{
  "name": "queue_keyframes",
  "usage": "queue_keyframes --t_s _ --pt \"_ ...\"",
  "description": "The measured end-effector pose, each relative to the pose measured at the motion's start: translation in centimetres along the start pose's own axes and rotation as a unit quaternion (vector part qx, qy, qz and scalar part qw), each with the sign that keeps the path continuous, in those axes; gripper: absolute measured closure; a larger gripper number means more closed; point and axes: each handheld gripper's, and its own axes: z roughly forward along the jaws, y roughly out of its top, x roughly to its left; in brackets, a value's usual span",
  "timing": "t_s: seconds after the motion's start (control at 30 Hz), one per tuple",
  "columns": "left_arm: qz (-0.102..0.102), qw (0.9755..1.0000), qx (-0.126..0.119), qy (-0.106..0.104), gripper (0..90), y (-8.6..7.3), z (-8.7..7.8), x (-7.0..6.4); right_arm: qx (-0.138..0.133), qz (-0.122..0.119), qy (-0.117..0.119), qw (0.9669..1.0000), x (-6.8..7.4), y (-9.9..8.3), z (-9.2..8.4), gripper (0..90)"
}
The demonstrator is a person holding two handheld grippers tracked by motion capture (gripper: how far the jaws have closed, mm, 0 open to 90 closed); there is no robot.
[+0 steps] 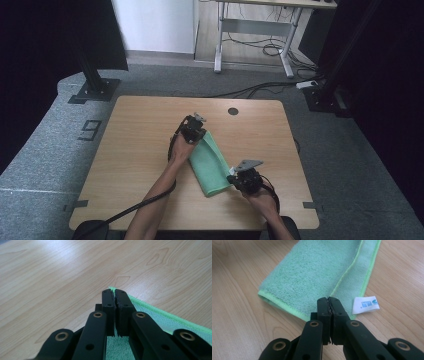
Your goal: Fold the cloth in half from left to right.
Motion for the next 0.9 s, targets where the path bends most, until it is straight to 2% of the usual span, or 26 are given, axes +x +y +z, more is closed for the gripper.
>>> queue_keyframes --t_s 0.17,0.23,0.27,0.33,0.43,0.47,0.53,0.67,0.9 --pt "0.0 1.0 -0.001 0.005 83.0 0.0 0.3 0.1 0.005 0.004 -0.003 1.0 -0.4 -0.2 0.2 87.2" --pt "0.001 1.0 -0.004 0.008 77.8 0.0 0.3 0.1 0.006 0.005 -0.008 0.9999 -0.5 -0.3 0.1 87.1" --pt "-0.001 0.9998 -0.01 0.016 73.3 0.1 0.3 0.1 0.006 0.007 -0.01 0.9999 -0.6 -0.3 0.1 86.9" --pt "-0.007 0.9997 -0.017 0.019 64.9 0.3 0.2 0.2 0.007 0.012 -0.012 0.9998 -0.8 -0.4 0.1 86.1" --pt "-0.014 0.9995 -0.023 0.016 54.2 0.4 0.0 0.4 0.008 0.016 -0.014 0.9997 -1.0 -0.5 0.1 81.2" --pt "-0.017 0.9992 -0.028 0.021 54.2 0.5 -0.1 0.5 0.009 0.019 -0.018 0.9996 -1.1 -0.5 0.1 79.5" --pt "-0.024 0.9989 -0.035 0.021 47.5 0.6 -0.6 0.7 0.009 0.028 -0.026 0.9992 -1.5 -0.7 0.0 75.6" --pt "-0.023 0.999 -0.034 0.018 35.2 0.5 -1.1 0.9 0.0 0.038 -0.038 0.9986 -1.9 -0.7 -0.3 71.0" --pt "-0.008 0.9994 -0.034 0.001 23.0 -0.5 -2.1 0.5 -0.01 0.044 -0.061 0.9972 -2.6 -0.6 -0.7 55.9"
